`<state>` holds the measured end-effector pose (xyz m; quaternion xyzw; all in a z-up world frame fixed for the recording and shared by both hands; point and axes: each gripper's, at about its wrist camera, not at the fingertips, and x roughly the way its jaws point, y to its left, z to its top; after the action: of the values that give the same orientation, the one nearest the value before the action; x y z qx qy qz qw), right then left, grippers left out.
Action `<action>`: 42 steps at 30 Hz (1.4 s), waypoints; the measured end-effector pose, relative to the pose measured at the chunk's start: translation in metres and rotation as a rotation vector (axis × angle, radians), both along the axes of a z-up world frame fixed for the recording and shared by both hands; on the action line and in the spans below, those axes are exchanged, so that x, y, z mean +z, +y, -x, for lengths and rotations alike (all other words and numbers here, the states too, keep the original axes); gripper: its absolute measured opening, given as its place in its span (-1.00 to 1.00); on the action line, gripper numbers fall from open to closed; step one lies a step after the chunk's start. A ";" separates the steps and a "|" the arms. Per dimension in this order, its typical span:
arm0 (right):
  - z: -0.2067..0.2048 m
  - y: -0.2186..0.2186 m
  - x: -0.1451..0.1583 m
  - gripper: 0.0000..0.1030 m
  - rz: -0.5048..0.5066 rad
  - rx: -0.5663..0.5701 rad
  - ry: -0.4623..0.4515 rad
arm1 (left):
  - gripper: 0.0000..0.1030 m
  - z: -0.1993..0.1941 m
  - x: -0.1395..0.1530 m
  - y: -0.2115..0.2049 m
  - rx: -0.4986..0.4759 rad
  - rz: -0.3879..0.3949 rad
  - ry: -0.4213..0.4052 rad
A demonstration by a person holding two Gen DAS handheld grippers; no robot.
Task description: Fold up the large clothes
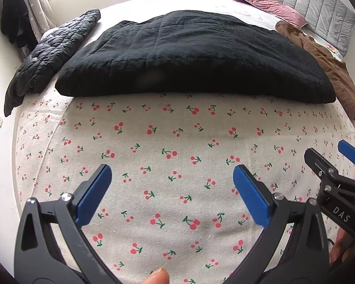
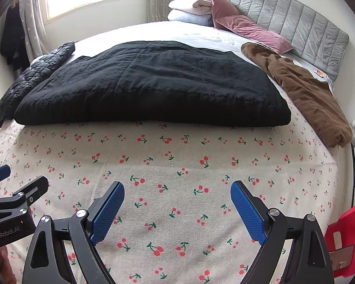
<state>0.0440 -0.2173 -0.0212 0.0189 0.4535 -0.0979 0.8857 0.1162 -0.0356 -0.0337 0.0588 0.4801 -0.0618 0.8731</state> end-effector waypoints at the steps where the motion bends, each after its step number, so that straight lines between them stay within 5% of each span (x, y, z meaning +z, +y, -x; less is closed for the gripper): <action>1: 0.000 0.000 0.000 0.79 -0.003 0.000 0.002 | 0.98 0.000 0.000 0.000 0.001 0.001 0.000; 42: 0.000 -0.002 -0.004 0.79 -0.029 -0.007 0.008 | 0.98 0.005 0.003 -0.008 -0.023 -0.004 -0.006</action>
<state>0.0442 -0.2196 -0.0248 0.0330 0.4585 -0.0945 0.8830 0.1117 -0.0439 -0.0304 0.0662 0.4768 -0.0706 0.8736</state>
